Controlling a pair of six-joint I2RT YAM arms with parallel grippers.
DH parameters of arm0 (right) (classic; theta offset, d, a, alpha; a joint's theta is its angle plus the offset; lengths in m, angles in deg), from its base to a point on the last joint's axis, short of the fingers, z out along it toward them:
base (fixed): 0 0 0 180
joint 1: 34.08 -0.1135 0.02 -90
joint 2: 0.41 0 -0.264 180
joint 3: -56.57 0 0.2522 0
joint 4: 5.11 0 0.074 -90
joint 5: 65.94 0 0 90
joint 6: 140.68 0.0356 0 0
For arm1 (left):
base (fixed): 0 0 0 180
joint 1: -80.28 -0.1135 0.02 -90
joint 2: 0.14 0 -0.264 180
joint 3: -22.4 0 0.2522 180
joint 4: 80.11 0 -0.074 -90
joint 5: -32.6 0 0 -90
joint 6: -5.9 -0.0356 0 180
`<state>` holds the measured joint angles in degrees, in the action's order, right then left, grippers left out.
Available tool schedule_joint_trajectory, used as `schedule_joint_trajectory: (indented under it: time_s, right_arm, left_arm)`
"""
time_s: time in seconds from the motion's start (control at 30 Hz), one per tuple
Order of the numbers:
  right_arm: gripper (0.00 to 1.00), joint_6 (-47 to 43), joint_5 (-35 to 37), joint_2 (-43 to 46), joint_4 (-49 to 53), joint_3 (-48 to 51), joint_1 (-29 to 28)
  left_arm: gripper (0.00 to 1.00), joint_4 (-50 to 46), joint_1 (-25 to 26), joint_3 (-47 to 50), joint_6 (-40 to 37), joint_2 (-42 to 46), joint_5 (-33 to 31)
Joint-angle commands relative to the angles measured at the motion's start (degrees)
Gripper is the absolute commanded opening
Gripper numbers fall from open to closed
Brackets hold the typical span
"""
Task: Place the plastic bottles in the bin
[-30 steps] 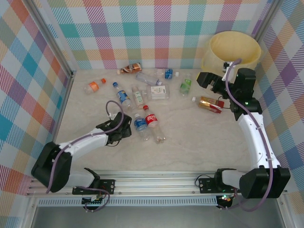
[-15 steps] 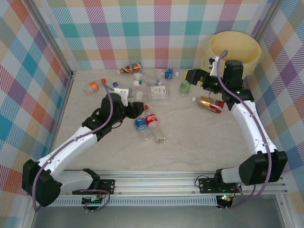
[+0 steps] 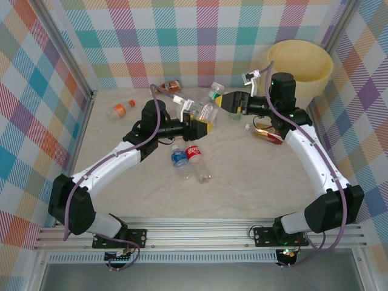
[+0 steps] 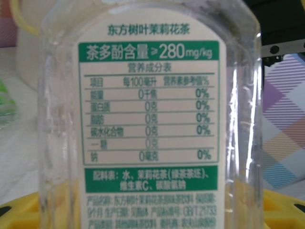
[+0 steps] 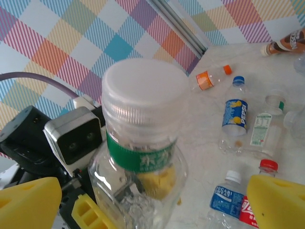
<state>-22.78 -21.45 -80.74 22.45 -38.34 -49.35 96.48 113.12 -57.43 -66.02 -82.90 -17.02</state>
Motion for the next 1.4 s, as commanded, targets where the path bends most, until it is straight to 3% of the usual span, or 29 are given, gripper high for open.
schedule_joint_trajectory:
  time_s: [0.0, 0.27, 0.43, 0.73, 0.83, 0.9, 0.93, 1.0, 1.2, 1.37]
  right_arm:
    - [0.98, 2.07, -0.66, 0.14, -7.9, 0.89, -0.9]
    - [0.72, 4.05, 0.19, -2.0, -12.0, 0.11, -1.7]
    - [0.64, 4.23, 0.28, -2.96, -11.86, -0.25, -1.88]
    - [0.39, 3.13, 2.17, -3.25, -11.54, -0.33, -2.05]
    - [0.37, 3.08, 4.35, -3.17, -11.21, -0.46, -2.0]
    - [0.36, 2.18, 6.75, -2.99, -10.01, -0.92, -2.01]
    - [0.36, 1.33, 8.58, -2.83, -8.95, -1.48, -2.0]
    - [0.36, -0.06, 12.16, -2.72, -7.13, -2.63, -1.6]
    - [0.36, -2.63, 27.57, -2.72, -3.37, -7.26, 1.8]
    - [0.36, -8.37, 46.46, -3.16, -5.74, -10.37, 5.22]
  left_arm:
    - [0.52, 6.23, 0.19, -2.13, 3.2, -0.89, 6.51]
    - [0.52, 6.74, 0.56, -2.74, 4.06, -2.7, 7.64]
    - [0.52, 6.79, 0.81, -3.36, 4.19, -3.61, 8.49]
    - [0.53, 6.67, 0.91, -3.63, 4.87, -4.69, 8.1]
    - [0.59, 5.98, 0.96, -3.72, 5.04, -4.69, 7.86]
    - [0.74, 5.73, 0.99, -3.55, 4.93, -4.42, 7.38]
    - [0.88, 5.57, 0.92, -3.38, 4.89, -4.11, 7.08]
    - [0.99, 5.34, 0.96, -2.89, 4.46, -3.42, 6.91]
    - [1.0, 1.37, 0.91, -0.46, 1.62, -0.09, -0.77]
    - [1.0, -0.79, 0.73, 2.7, 0.89, 2.7, -9.43]
